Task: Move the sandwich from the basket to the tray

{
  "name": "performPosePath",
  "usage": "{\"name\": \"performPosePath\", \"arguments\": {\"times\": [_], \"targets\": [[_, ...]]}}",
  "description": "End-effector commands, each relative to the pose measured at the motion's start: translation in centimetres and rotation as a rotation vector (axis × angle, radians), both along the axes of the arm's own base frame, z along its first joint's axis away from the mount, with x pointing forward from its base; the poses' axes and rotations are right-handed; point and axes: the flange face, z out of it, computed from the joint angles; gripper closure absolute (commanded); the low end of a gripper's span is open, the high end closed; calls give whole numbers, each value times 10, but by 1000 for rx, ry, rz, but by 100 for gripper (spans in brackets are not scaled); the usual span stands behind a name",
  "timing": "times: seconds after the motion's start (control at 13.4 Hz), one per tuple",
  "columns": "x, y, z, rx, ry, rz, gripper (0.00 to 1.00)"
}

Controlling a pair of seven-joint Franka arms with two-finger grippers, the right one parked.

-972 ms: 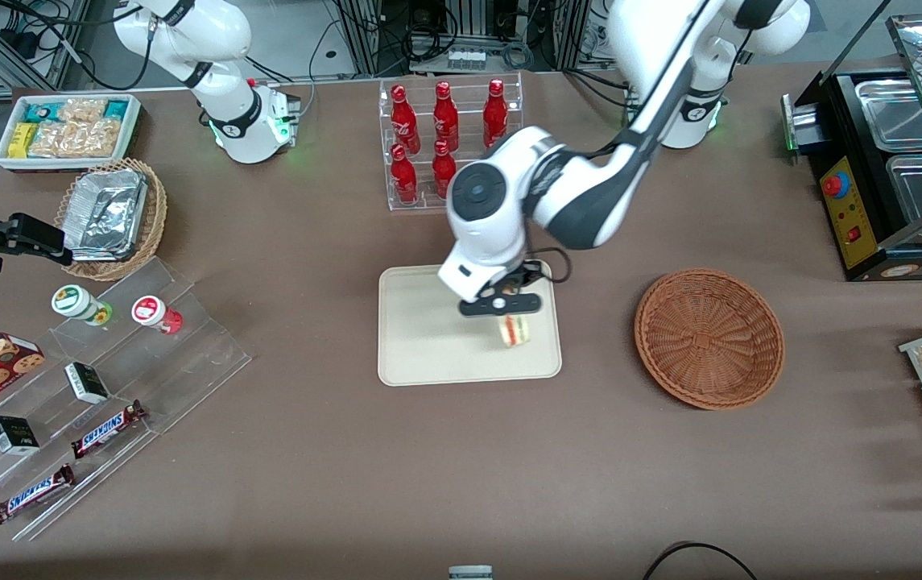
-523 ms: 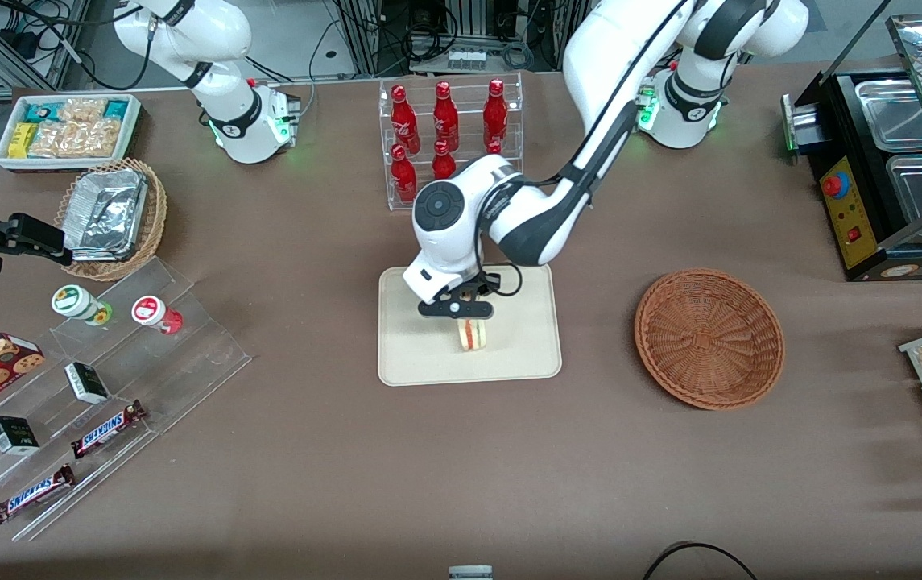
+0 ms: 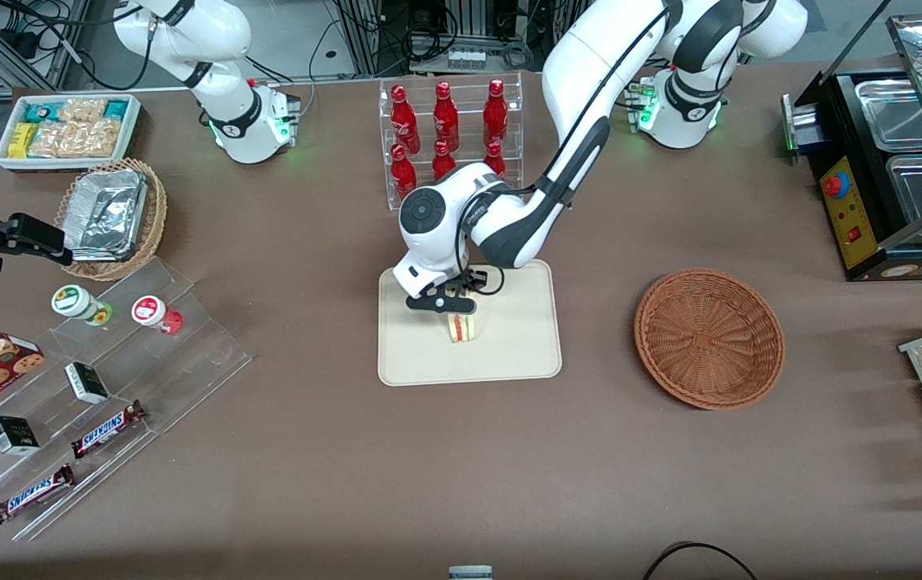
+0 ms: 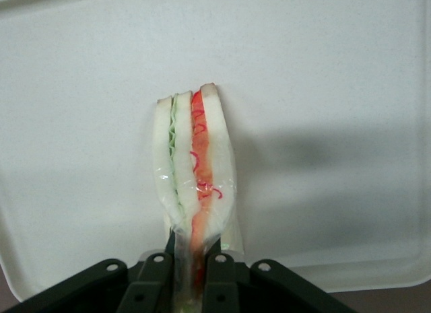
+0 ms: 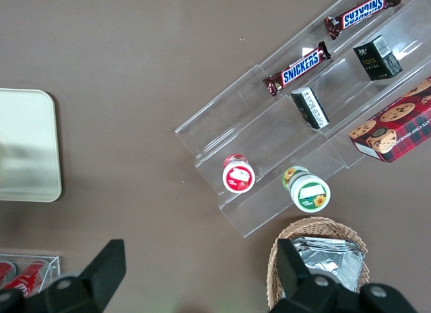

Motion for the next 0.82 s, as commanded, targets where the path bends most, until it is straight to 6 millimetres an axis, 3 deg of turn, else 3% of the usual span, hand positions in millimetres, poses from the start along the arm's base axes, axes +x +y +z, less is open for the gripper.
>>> {"name": "performPosePath", "arguments": {"times": [0.0, 0.15, 0.37, 0.75], "targets": [[-2, -6, 2, 5, -15, -1, 0], [7, -3, 27, -12, -44, 49, 0], [31, 23, 95, -26, -82, 155, 0], [80, 126, 218, -8, -102, 388, 0]]}}
